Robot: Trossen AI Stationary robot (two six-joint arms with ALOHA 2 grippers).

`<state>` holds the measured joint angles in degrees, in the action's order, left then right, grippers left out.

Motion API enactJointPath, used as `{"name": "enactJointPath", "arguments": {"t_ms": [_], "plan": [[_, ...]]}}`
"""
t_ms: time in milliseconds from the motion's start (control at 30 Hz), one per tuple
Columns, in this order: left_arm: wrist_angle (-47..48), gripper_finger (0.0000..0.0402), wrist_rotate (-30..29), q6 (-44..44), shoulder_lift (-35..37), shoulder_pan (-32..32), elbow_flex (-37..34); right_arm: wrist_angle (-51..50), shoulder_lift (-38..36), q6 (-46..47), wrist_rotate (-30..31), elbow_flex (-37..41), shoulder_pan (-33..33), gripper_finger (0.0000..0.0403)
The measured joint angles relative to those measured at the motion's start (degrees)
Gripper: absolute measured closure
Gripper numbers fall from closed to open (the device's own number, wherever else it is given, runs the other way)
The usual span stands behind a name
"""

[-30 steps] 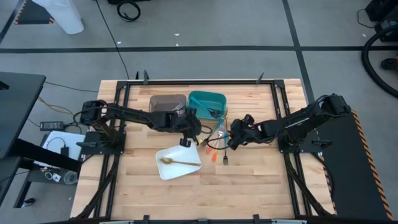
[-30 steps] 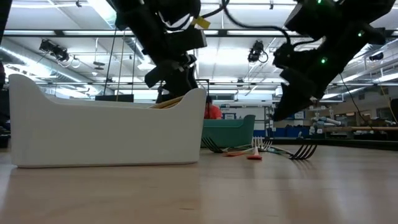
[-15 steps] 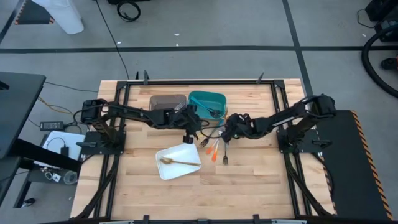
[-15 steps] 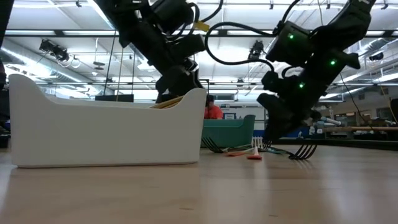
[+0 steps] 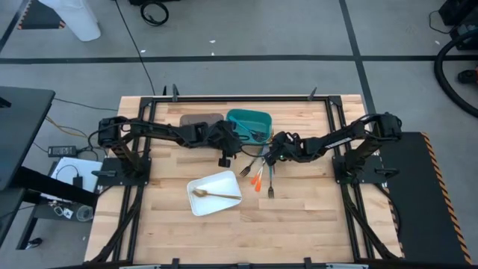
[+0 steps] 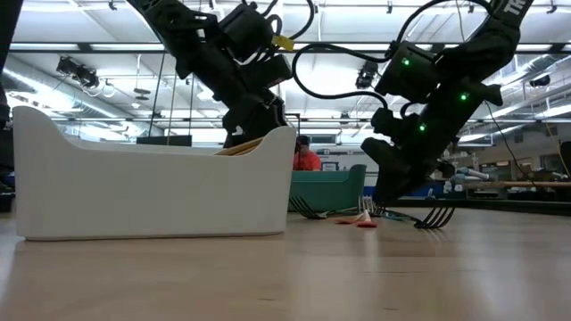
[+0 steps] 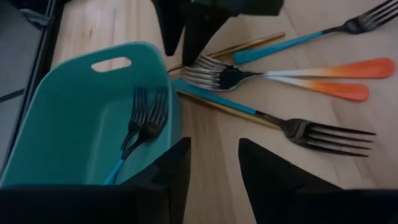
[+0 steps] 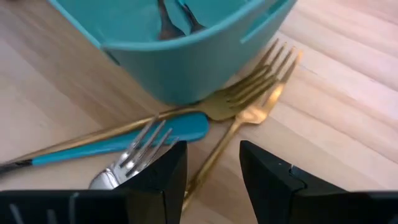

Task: Sort silverware by color (type)
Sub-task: Put the orange fork into the black bin

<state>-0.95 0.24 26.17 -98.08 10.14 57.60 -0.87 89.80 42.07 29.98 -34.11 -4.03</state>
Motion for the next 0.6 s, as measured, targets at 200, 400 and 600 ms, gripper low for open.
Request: {"name": "enactJointPath", "arguments": {"t_ms": [200,400,600], "plan": [[0.18,0.0259,0.14,-0.24,0.0,1.38,0.0,-0.06,0.02,0.37,-0.03,0.0,-1.17,0.0245],[0.45,0.0259,-0.06,-1.76,0.0,1.69,0.02,0.08,0.02,0.26,-2.28,0.0,-2.53,0.0245],[0.98,0.0259,-0.08,-1.43,0.0,1.63,0.03,-1.71,-0.52,-1.2,-3.07,-1.52,-0.98,0.0249]]}}
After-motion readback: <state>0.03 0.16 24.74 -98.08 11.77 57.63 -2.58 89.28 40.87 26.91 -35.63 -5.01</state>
